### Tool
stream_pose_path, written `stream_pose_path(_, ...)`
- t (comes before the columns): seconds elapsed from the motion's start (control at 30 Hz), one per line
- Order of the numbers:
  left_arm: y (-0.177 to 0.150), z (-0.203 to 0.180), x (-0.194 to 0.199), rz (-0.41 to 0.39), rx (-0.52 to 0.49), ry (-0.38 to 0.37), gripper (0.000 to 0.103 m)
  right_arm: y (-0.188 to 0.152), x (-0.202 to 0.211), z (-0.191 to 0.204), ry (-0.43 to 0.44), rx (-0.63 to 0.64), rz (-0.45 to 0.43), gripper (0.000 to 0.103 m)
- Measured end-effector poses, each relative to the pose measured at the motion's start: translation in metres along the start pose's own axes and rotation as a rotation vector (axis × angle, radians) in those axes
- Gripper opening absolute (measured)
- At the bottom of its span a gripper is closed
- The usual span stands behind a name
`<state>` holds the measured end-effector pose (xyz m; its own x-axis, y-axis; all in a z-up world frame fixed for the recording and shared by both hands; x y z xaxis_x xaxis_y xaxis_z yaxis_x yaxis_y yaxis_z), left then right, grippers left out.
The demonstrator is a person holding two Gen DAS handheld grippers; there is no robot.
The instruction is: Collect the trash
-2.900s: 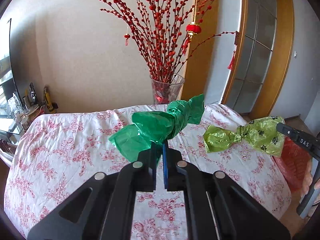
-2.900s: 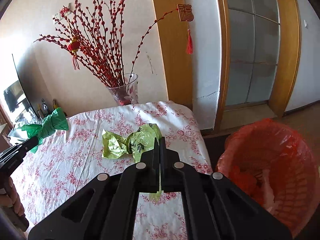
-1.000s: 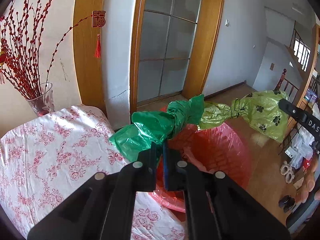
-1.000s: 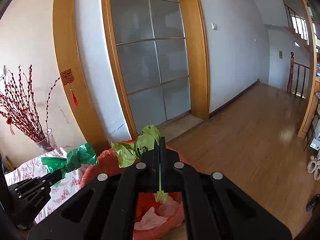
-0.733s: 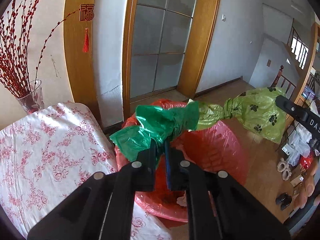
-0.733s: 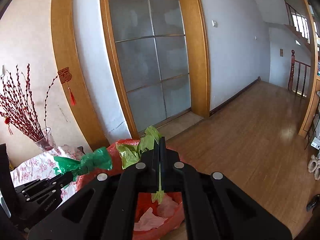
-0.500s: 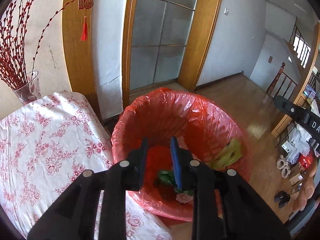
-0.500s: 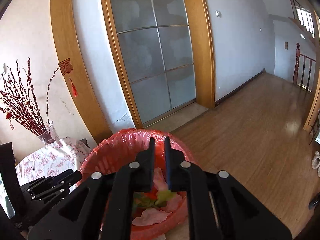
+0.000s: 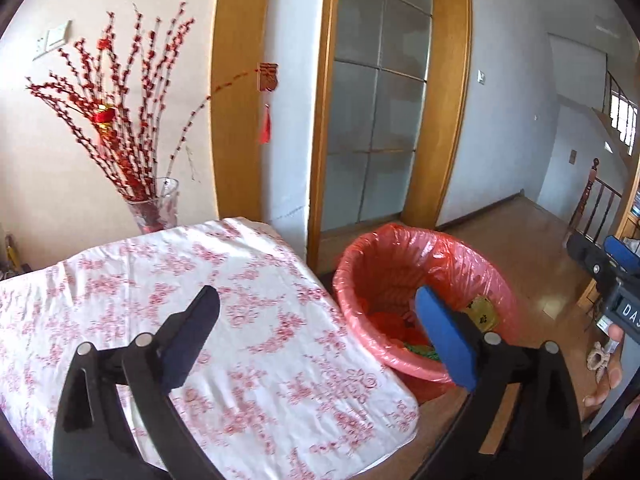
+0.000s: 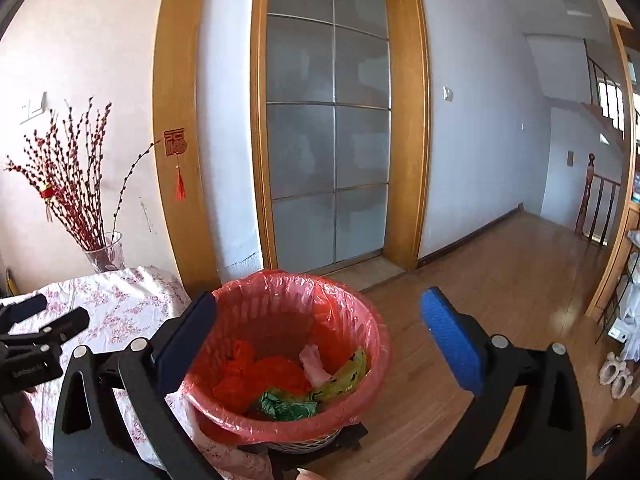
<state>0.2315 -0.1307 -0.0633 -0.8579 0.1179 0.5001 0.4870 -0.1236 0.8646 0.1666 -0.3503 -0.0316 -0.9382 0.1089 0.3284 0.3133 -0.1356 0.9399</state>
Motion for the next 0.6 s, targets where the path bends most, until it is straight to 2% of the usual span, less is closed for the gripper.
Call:
stream_pose_path(0.17, -0.009, 0.045, 0.035, -0.048, 0.042, 0.103, 0.099, -0.009, 0.020, 0.026, 0.038, 0.013, 0.002, 0.101)
stream_pose_path(0.27, -0.017, 0.064, 0.051, -0.051, 0.074, 0.126, 0.099, -0.014, 0.031, 0.035, 0.041, 0.019, 0.008, 0.101)
stream_pose_path(0.47, -0.029, 0.087, 0.080, -0.081, 0.087, 0.190, 0.099, -0.026, 0.051, 0.053, 0.042, 0.041, 0.012, 0.101)
stream_pose_path(0.6, -0.035, 0.092, 0.096, -0.095, 0.091, 0.207, 0.099, -0.033, 0.061, 0.058, 0.042, 0.041, 0.022, 0.101)
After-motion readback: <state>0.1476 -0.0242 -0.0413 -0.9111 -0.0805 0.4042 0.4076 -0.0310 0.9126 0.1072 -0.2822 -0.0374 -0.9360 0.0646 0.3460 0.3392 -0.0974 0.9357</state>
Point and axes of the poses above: each gripper's, at about its wrist camera, not at the fingertips, and x roughly against the way its jaws point, z to its left, y to its top, the point moved 10 cm from there along -x, roughly the way its jaws point, and after that the axes turned 11 degrees about y, right-handed, at the moved point
